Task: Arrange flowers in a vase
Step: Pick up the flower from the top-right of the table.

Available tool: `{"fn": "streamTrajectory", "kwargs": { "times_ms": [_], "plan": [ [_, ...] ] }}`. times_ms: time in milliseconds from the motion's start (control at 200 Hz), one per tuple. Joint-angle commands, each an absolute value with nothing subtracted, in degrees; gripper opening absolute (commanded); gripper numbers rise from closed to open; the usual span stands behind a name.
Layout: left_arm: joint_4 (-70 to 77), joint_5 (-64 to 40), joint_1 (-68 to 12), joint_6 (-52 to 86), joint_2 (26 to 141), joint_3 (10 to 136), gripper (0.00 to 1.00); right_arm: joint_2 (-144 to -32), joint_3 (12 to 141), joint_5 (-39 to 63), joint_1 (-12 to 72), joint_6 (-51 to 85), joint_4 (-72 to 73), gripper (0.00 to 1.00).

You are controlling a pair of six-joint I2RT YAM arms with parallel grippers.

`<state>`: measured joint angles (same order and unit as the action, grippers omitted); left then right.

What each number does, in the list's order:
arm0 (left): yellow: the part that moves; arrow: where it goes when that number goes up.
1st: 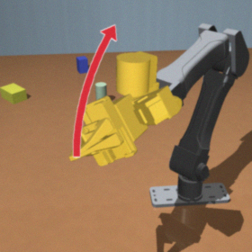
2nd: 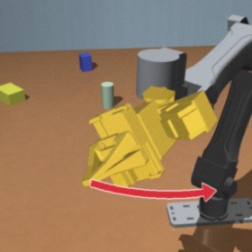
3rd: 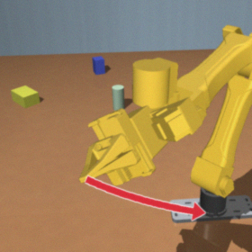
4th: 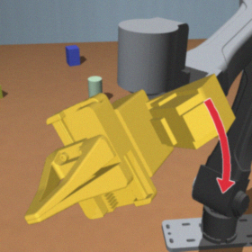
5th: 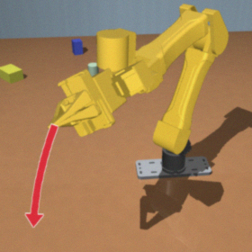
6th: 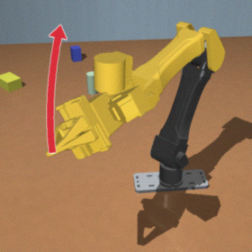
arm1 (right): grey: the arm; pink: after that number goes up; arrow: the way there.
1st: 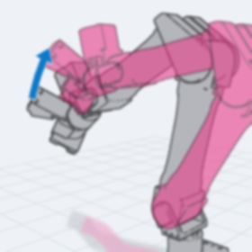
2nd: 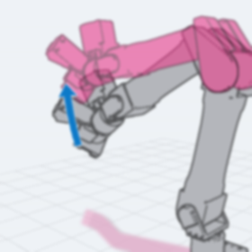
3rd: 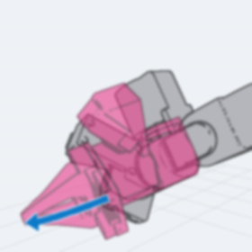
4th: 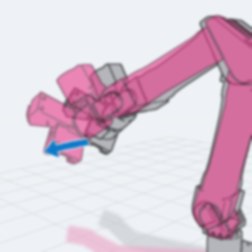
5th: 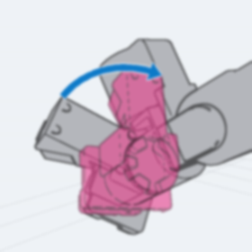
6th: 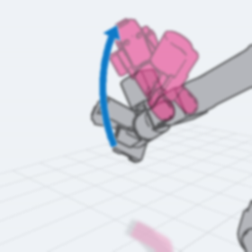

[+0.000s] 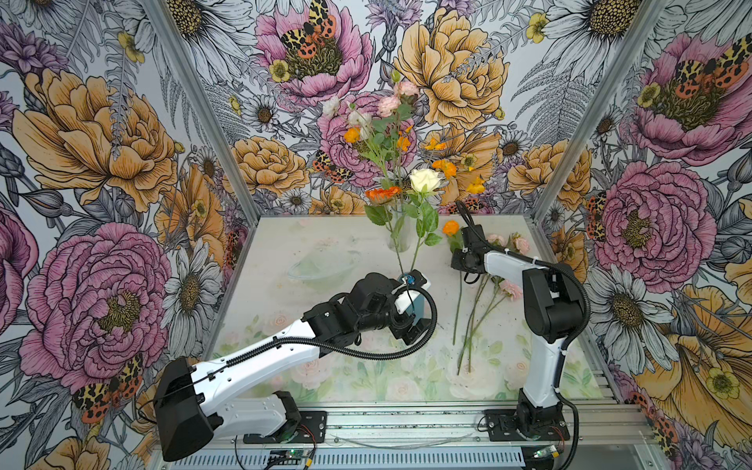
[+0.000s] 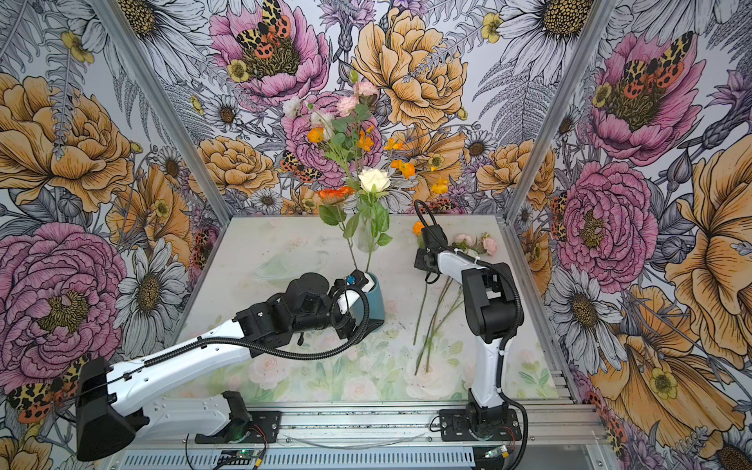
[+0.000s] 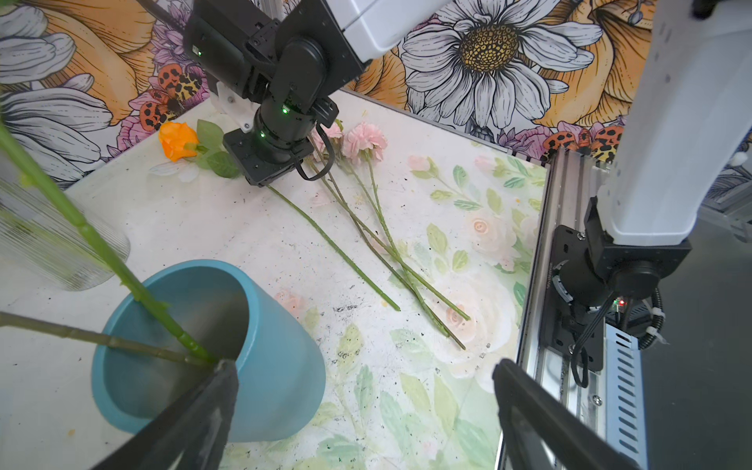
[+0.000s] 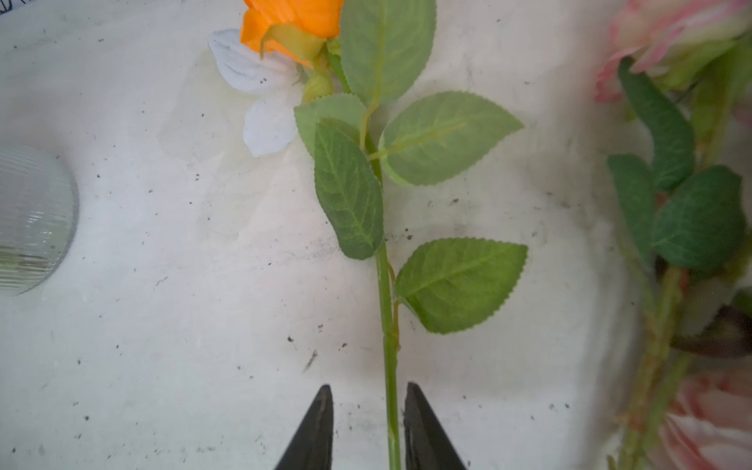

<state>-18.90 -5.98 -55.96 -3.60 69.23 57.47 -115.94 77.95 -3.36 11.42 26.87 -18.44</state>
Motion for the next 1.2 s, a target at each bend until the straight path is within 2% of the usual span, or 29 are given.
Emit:
{"fn": "streamTrajectory", "kwargs": {
  "times_ms": [0, 250, 315, 390, 550, 861, 1041, 1196],
  "plan": [
    [-17.3, -7.7, -55.9, -4.6, 69.3, 59.6, 0.99, -118.9, 79.8, -4.0, 11.2, 26.1, -18.0, 0.29],
    [-17.3, -7.6, -55.9, -4.7, 69.0, 59.6, 0.99, -120.1, 81.2, -7.2, 11.1, 25.4, -18.3, 0.26],
    [-17.3, -7.6, -55.9, -4.8, 69.0, 59.6, 0.99, -120.8, 82.0, -7.0, 11.0, 25.4, -19.0, 0.20],
    [-17.3, -7.4, -55.9, -4.9, 68.9, 59.5, 0.99, -121.5, 83.0, -6.6, 11.0, 25.6, -19.9, 0.00],
    [-17.4, -7.3, -56.0, -4.9, 67.5, 59.2, 0.99, -118.1, 80.8, -7.4, 11.2, 26.0, -19.9, 0.00],
    [-17.4, -4.5, -58.8, -2.4, 57.0, 55.8, 0.99, -90.1, 70.0, -11.6, 11.9, 26.8, -17.6, 0.00],
    [-17.5, -2.3, -61.3, -1.2, 52.0, 54.3, 0.99, -75.5, 68.5, -16.4, 12.3, 27.8, -22.8, 0.00],
    [-19.5, -0.1, -61.8, -1.1, 48.4, 54.4, 0.99, -64.3, 69.3, -24.8, 19.3, 23.7, -23.8, 0.00]
  ]
}}
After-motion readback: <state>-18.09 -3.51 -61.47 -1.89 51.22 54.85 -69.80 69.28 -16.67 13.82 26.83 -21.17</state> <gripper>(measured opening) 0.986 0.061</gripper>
